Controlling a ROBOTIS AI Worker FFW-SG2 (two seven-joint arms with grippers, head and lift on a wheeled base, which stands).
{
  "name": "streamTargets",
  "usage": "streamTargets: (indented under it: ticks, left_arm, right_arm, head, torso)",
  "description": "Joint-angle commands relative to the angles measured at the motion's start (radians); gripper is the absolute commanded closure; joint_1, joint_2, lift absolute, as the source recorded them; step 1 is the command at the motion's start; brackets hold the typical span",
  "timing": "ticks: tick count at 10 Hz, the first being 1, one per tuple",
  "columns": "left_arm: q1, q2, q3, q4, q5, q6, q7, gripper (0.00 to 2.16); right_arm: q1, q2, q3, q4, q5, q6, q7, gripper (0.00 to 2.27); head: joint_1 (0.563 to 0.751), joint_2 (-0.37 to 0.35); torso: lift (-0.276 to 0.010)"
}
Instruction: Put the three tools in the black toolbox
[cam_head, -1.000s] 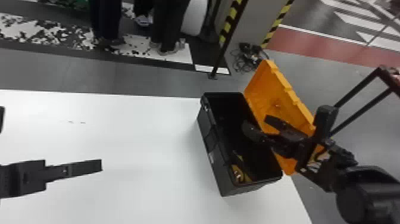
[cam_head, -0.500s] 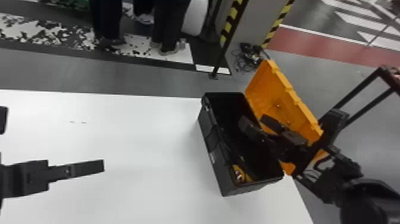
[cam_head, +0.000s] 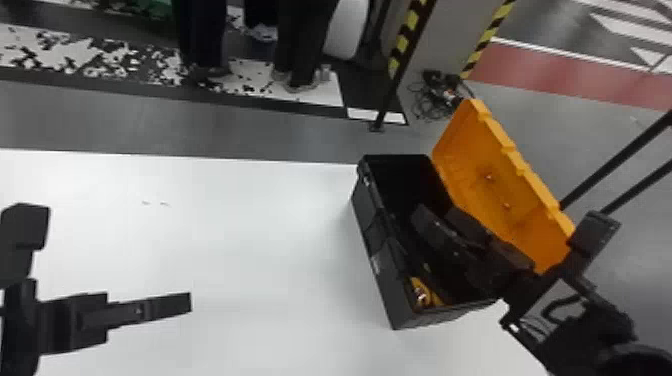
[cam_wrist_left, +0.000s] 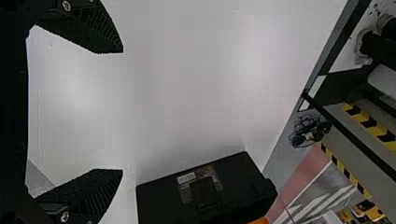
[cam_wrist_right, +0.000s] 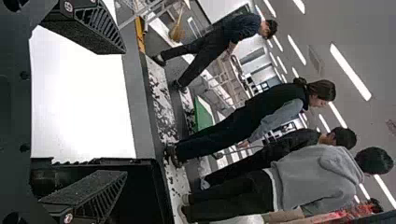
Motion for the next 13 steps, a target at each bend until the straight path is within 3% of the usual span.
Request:
streamTargets:
  ticks: [1,2,3,6,8,10,11,12,13]
  left_arm:
    - [0.077,-0.003,-0.008,-0.030,0.000,-0.043,0.063,0.09]
    - [0.125,-0.003,-0.010,-0.034,0.000,-0.261,0.132,0.09]
    - [0.143,-0.003,-0.008,-0.033,0.006,-0.387,0.168,0.09]
    - [0.114,0.003,0.077,-0.016,0.035,-0.626,0.191,0.09]
    - [0.121,-0.003,0.077,0.021,0.018,-0.914,0.254,0.09]
    - [0.187,-0.003,0.033,0.132,-0.020,-1.439,0.370,0.09]
    - [0.204,-0.003,0.027,0.196,-0.018,-1.675,0.398,0.09]
    - [0.223,-0.003,0.031,0.220,-0.002,-1.779,0.399,0.09]
    - [0.241,-0.003,0.035,0.211,0.014,-1.792,0.384,0.09]
  right_arm:
    - [0.018,0.026,-0.001,-0.002,0.007,-0.014,0.001,0.08]
    - [0.024,0.037,0.009,-0.002,0.021,-0.014,0.003,0.08]
    - [0.031,0.049,0.026,-0.002,0.041,-0.017,0.004,0.08]
    - [0.034,0.087,0.062,-0.040,0.109,0.004,0.000,0.08]
    - [0.028,0.127,0.126,-0.043,0.202,0.029,-0.003,0.08]
    - [0.006,0.155,0.184,-0.030,0.300,0.044,-0.013,0.08]
    - [0.005,0.172,0.215,-0.030,0.348,0.032,-0.013,0.08]
    - [0.011,0.200,0.238,-0.028,0.402,-0.039,-0.014,0.08]
    - [0.014,0.200,0.250,-0.019,0.438,-0.118,-0.025,0.08]
  head:
    - [0.695,-0.283]
    - [0.695,-0.282]
    - [0.695,-0.269]
    - [0.695,-0.184]
    - [0.695,-0.100]
    - [0.695,-0.018]
    - [0.695,-0.005]
    - [0.695,0.012]
    - [0.695,0.021]
  torso:
    - [-0.055]
    - [-0.055]
    - [-0.055]
    - [-0.055]
    - [-0.055]
    - [-0.055]
    - [-0.055]
    - [-0.055]
    - [-0.055]
